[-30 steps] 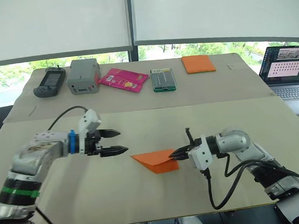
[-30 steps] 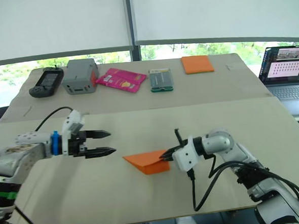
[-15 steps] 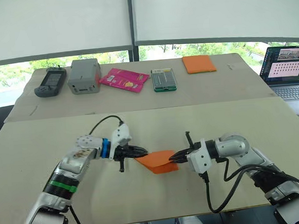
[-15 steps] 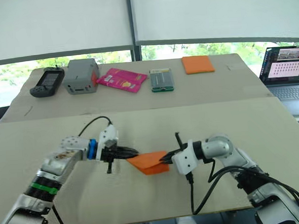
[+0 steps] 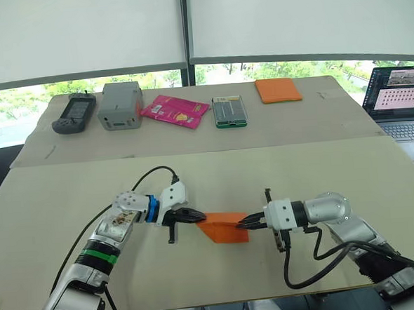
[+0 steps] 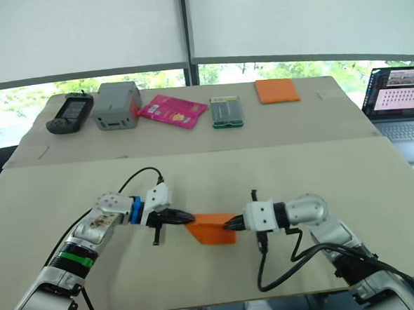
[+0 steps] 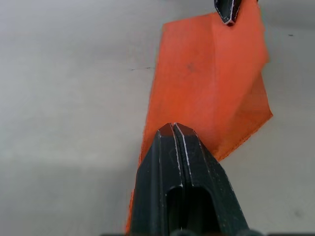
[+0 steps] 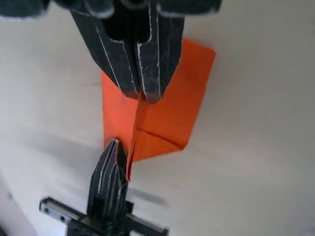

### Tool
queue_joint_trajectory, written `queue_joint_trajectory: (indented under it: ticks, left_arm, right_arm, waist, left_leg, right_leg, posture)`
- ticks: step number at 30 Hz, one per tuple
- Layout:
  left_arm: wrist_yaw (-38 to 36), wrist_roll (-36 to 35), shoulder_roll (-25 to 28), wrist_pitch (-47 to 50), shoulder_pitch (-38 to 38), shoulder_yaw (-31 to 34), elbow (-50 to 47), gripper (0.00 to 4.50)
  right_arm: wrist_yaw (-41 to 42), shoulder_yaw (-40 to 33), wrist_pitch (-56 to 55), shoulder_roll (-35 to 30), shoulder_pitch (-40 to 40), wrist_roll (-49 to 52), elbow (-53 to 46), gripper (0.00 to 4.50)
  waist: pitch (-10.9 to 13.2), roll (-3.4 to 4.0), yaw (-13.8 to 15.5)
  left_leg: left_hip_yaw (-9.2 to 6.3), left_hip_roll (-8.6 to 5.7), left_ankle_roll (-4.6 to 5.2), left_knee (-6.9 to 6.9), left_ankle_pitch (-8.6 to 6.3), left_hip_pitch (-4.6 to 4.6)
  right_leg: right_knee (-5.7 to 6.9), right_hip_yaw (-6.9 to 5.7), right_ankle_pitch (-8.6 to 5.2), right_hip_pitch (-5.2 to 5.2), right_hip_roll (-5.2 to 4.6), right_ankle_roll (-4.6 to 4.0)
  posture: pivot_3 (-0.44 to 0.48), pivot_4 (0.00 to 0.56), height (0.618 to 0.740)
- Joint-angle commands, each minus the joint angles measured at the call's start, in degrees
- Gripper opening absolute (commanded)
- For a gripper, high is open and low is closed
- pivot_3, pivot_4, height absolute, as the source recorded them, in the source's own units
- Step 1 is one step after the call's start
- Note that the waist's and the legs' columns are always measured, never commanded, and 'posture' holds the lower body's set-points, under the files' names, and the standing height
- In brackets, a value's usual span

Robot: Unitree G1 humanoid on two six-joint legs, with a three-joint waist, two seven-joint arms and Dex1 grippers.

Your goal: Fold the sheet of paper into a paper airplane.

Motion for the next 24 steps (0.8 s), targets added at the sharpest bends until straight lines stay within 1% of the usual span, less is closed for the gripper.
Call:
queue_joint_trajectory:
  ticks: [1, 3, 7, 13, 18, 20, 24]
  left_arm:
    - [-0.4, 3.1, -0.3, -1.0, 0.4, -1.8, 1.8, 0.03]
    - [-0.9, 3.8, -0.6, -2.0, 0.6, -2.4, 2.0, 0.03]
    - [-3.1, 3.9, -0.8, -3.3, 0.9, -3.2, 1.8, 0.03]
    - [-2.7, 4.7, -1.2, -3.4, 1.1, -3.2, 1.4, 0.03]
    - [-2.1, 4.9, -1.5, -2.8, 2.0, -3.3, 0.7, 0.03]
    - [-1.8, 5.0, -1.7, -2.6, 2.2, -3.2, 0.7, 0.03]
    - [-1.8, 5.1, -1.7, -2.6, 1.9, -3.2, 1.0, 0.03]
  right_arm:
    - [1.8, -2.9, 11.1, 0.8, -1.9, 6.2, -1.9, 0.00]
    - [2.7, -2.7, 19.1, 1.2, -3.7, 7.8, -1.8, 0.00]
    - [6.0, -0.4, 31.3, 0.4, -6.2, 8.4, -1.9, 0.00]
    - [4.3, -0.4, 45.2, 3.7, -13.4, 7.8, 3.0, 0.00]
    - [3.7, -0.4, 46.8, 4.8, -15.4, 5.8, 6.0, 0.00]
    - [4.9, 0.1, 47.4, 4.2, -15.4, 5.3, 6.3, 0.00]
    - [4.8, -1.4, 49.6, 4.2, -15.1, 6.4, 6.0, 0.00]
  waist:
    - [0.0, 0.00, 0.1]
    - [0.0, 0.01, 0.1]
    - [0.0, 0.02, 0.2]
    - [0.0, 0.03, 0.1]
    - [0.0, 0.03, 0.0]
    - [0.0, 0.04, 0.0]
    - [0.0, 0.04, 0.1]
  left_leg:
    - [0.00, 0.00, 0.01, 0.00, -0.01, 0.03]
    - [0.00, 0.00, 0.02, 0.01, -0.02, 0.07]
    - [-0.04, 0.00, 0.02, 0.01, -0.02, 0.07]
    - [-0.03, -0.01, 0.02, 0.04, -0.03, 0.06]
    - [-0.03, 0.00, 0.01, 0.03, -0.03, 0.06]
    - [-0.04, 0.00, 0.01, 0.03, -0.02, 0.06]
    - [-0.04, -0.02, 0.01, 0.04, -0.03, 0.06]
  right_leg:
    - [0.00, 0.00, 0.00, 0.03, 0.00, 0.00]
    - [-0.02, 0.00, 0.00, 0.07, -0.04, 0.00]
    - [-0.01, 0.00, 0.00, 0.08, -0.15, 0.00]
    - [-0.02, -0.02, 0.00, 0.07, -0.24, 0.00]
    - [0.00, -0.02, 0.00, 0.05, -0.24, 0.00]
    - [0.01, -0.03, 0.01, 0.05, -0.24, 0.00]
    - [0.00, -0.05, 0.01, 0.07, -0.23, 0.02]
  posture:
    - [0.000, 0.150, 0.740]
    - [0.000, 0.150, 0.740]
    - [0.000, 0.150, 0.740]
    - [0.000, 0.150, 0.740]
    - [0.000, 0.150, 0.740]
    - [0.000, 0.150, 0.740]
    - [0.000, 0.150, 0.740]
